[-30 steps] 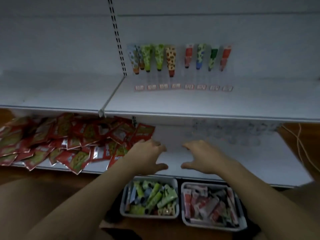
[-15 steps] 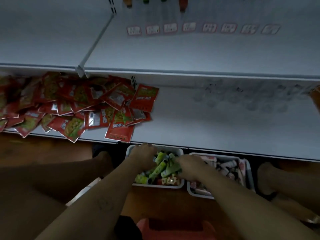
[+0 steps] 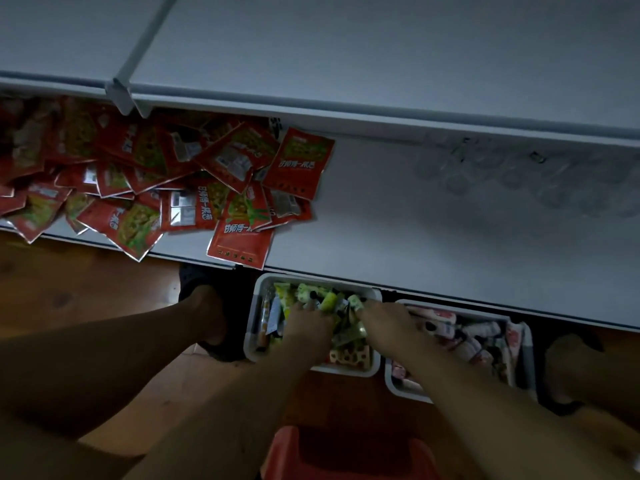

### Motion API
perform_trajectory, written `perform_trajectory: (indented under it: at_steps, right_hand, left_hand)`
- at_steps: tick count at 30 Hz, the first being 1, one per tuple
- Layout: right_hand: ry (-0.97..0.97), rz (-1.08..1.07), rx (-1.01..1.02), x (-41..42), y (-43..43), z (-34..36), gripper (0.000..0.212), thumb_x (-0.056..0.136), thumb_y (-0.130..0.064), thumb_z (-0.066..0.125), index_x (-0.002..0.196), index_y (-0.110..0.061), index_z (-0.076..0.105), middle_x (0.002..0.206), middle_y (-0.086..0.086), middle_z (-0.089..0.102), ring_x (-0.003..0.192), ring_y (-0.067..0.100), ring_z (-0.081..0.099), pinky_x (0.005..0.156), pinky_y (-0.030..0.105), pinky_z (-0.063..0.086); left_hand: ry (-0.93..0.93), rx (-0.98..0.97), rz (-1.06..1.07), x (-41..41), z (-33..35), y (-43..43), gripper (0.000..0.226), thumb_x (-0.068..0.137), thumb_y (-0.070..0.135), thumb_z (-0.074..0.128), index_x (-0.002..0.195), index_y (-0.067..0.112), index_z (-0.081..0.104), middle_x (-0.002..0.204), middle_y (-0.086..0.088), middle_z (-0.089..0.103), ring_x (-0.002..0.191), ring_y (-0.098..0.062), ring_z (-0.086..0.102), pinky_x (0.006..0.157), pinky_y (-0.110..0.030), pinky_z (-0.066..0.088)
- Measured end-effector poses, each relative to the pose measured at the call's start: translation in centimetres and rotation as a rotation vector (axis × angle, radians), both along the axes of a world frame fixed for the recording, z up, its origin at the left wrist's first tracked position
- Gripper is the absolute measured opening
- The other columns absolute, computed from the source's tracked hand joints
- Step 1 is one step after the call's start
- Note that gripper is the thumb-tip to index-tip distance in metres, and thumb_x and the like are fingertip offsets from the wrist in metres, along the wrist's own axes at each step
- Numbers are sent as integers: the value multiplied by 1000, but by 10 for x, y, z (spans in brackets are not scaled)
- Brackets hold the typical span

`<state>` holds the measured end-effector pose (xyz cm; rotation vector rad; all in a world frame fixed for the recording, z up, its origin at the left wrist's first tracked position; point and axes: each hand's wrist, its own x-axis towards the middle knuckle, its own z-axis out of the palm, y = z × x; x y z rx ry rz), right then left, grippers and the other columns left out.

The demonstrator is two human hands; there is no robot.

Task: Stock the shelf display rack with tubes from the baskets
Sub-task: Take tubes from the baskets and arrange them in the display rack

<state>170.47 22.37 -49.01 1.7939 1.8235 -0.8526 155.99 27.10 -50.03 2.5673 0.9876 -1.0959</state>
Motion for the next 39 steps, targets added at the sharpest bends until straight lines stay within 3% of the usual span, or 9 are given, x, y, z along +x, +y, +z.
perform_trajectory:
  at_steps: [5, 9, 13, 20, 24, 28, 31, 35, 39]
  right_hand:
    - [220, -378, 83, 10, -7, -10, 23, 87, -13, 61, 108, -22, 65, 107, 2, 64, 81, 19, 60, 54, 23, 38]
    - [346, -528, 98, 12, -14, -13, 34, 89, -24, 66, 123, -20, 63, 122, 6, 62, 93, 22, 63, 72, 31, 52]
    - [403, -622, 157, 15, -16, -9, 25, 90, -27, 62, 114, -22, 66, 109, 1, 66, 84, 17, 63, 71, 32, 53]
    - [421, -736, 300, 29, -19, 1, 22, 87, -30, 65, 106, -19, 68, 82, -8, 55, 65, 4, 51, 52, 21, 35]
    - [441, -793, 347, 29, -26, 4, 20, 87, -29, 65, 105, -20, 68, 87, -6, 62, 73, 9, 58, 60, 26, 45]
    - [464, -798, 369, 34, -24, 3, 18, 85, -27, 68, 98, -14, 73, 82, -2, 64, 71, 13, 57, 61, 30, 45]
    - [474, -799, 351, 35, -20, 2, 29, 86, -37, 67, 107, -19, 73, 93, 1, 70, 70, 10, 54, 60, 23, 39]
    - [587, -851, 346, 28, -10, 12, 23, 88, -31, 67, 104, -17, 74, 80, -1, 68, 56, 9, 59, 57, 24, 49]
    - [642, -794, 285, 19, -6, 24, 29, 78, -41, 74, 96, -19, 76, 88, -4, 72, 75, 8, 66, 70, 27, 58]
  left_hand:
    - [-28, 3, 127, -4, -21, -6, 36, 93, 24, 50, 127, 11, 48, 113, -8, 61, 106, -28, 58, 104, -43, 30]
    - [-36, -19, 198, 1, -23, -1, 38, 91, 26, 53, 126, 13, 51, 125, -12, 55, 122, -32, 46, 111, -48, 25]
    - [-35, -4, 174, 1, -16, -2, 53, 94, 29, 50, 139, 4, 34, 137, -17, 46, 128, -35, 41, 111, -50, 22]
    - [-91, 30, 165, -3, -11, -19, 40, 92, 35, 49, 124, 13, 46, 113, -7, 62, 110, -28, 55, 113, -50, 12]
    - [-72, 70, 262, 6, -11, -20, 25, 89, 23, 48, 113, 15, 54, 94, 1, 62, 104, -26, 57, 109, -48, 13]
    - [-107, 9, 369, 17, -8, -8, 24, 92, 36, 46, 105, 21, 60, 106, -5, 64, 112, -30, 52, 107, -57, 15]
    - [-143, 0, 475, 16, 11, 11, 40, 94, 47, 43, 109, 15, 60, 116, -9, 63, 118, -31, 52, 113, -55, 14]
    - [-207, -10, 558, -6, 28, 32, 44, 94, 47, 45, 115, 11, 58, 119, -9, 63, 115, -28, 56, 113, -47, 24]
    - [-214, -75, 593, -24, 49, 43, 38, 91, 45, 52, 120, 21, 59, 122, -3, 60, 118, -27, 51, 104, -46, 28]
